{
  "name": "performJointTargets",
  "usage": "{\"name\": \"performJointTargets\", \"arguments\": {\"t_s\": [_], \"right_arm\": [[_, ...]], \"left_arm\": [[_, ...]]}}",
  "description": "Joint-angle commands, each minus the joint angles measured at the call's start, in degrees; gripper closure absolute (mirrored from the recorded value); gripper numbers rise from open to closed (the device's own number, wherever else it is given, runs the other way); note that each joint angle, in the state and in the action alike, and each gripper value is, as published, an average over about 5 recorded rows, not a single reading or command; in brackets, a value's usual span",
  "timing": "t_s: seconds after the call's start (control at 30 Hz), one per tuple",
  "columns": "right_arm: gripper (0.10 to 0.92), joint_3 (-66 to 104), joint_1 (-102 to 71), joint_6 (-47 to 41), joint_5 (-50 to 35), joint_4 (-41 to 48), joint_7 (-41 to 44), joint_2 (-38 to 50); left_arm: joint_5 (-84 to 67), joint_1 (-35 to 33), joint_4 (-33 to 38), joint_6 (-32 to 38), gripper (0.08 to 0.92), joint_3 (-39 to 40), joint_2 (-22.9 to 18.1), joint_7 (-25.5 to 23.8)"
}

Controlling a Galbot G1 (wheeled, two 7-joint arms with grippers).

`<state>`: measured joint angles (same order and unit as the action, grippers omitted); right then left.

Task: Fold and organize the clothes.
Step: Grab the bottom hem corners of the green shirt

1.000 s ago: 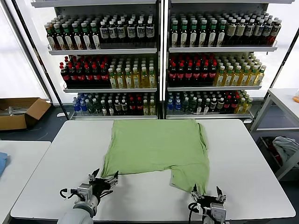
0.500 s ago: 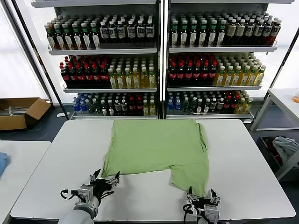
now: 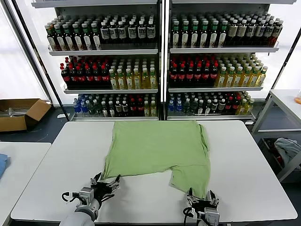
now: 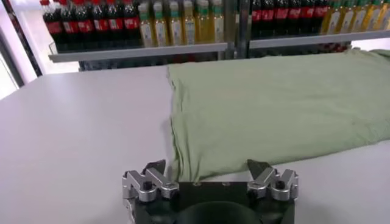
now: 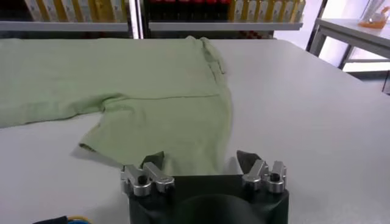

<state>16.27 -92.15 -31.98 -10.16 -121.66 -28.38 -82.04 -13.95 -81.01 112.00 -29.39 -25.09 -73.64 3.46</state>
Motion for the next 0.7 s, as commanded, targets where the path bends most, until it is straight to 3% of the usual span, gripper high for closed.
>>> {"name": "performJointTargets", "arguments": {"t_s": [0.03, 0.53, 0.7], "right_arm": [[0.447, 0.0, -0.1, 0.1, -0.1, 0.4, -0.1, 0.0], [0.874, 0.7, -0.6, 0.4, -0.9, -0.8, 0.3, 1.1], [0.917, 1.6, -1.2, 1.0, -1.2, -1.0, 1.2, 1.9]], "left_arm": [[-0.1, -0.3, -1.1, -0.3, 0.31, 0.0, 0.0, -0.1], [-0.4, -0.9, -1.3, -0.1, 0.744, 0.0, -0.5, -0.7], [-0.4, -0.9, -1.5, 1.4, 0.878, -0.3, -0.6, -0.7]]}}
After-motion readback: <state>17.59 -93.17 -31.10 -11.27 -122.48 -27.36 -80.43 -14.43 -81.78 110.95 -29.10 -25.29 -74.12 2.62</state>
